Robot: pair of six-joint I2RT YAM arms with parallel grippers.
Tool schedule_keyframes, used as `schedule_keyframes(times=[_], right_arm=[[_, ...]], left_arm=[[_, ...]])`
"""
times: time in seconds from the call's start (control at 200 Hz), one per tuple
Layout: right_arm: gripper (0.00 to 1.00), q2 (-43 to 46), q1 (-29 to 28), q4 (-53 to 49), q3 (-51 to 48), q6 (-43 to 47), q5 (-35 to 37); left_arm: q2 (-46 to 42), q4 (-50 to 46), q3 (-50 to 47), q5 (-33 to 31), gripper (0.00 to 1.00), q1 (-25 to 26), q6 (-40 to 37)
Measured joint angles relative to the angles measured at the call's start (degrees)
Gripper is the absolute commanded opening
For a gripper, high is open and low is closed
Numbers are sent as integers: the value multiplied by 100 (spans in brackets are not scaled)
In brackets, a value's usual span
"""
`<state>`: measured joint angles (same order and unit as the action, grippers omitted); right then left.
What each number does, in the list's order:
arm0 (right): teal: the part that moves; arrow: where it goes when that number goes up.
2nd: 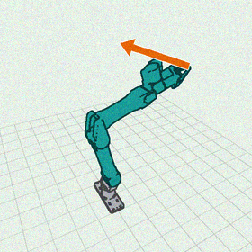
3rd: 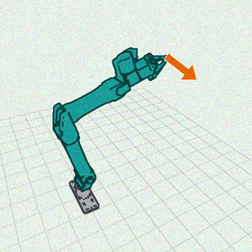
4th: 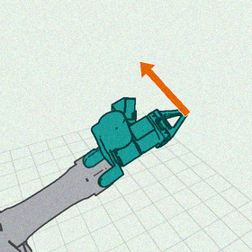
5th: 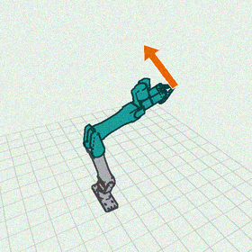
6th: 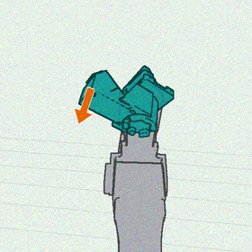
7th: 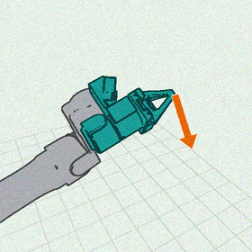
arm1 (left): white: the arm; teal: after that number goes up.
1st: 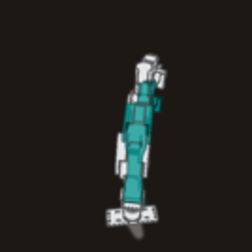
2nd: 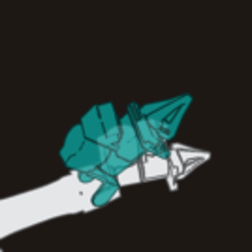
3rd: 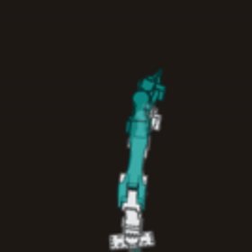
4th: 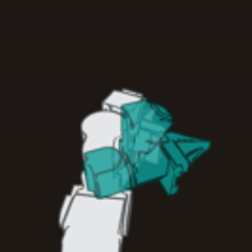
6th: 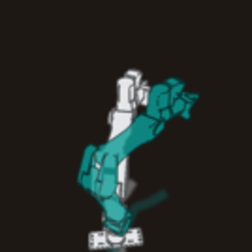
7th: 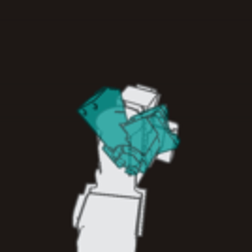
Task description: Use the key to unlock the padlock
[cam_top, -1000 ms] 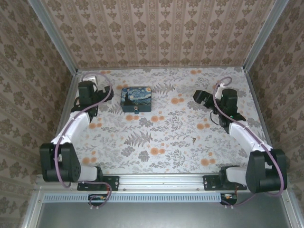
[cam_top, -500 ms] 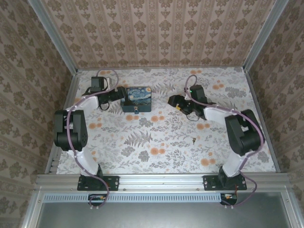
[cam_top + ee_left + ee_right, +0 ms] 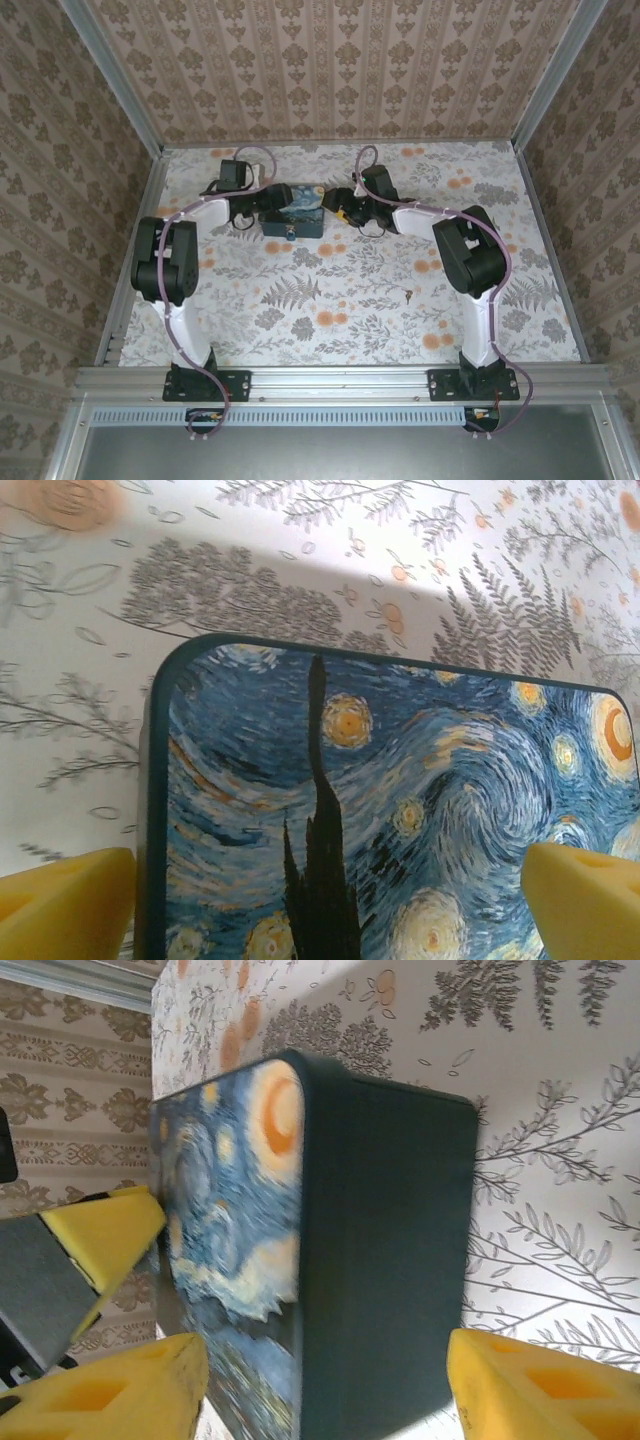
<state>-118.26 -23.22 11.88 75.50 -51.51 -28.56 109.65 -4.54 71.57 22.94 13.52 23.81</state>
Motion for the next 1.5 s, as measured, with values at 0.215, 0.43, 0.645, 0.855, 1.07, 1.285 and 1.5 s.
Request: schedule_keyframes(times=[0.215,0.43,0.645,0.855,1.07,1.285,1.5], right_arm=[[50,39,0,114,-197,-46,26],[47,636,44,378,-1217,-83,118],[45,1467,57,636,-2332,-105,271],[44,1969,61,728,-2918,-103,472],[43,1961,116,772,-2918,-122,544],[52,1904,214,820,-2863,-122,640],[73,1912,293,831,-2889,-157,831]], left_arm=[[-22,256,-105,-122,100,365,122],[-291,485,-564,-450,100,837,310],[-813,750,-1272,-914,100,1440,708],[-1080,1045,-1700,-1193,100,1825,1220],[-1106,1176,-1762,-1550,100,2015,1655],[-1121,1272,-1799,-1762,100,2166,2035],[-1119,1346,-1838,-1650,100,2295,2240]])
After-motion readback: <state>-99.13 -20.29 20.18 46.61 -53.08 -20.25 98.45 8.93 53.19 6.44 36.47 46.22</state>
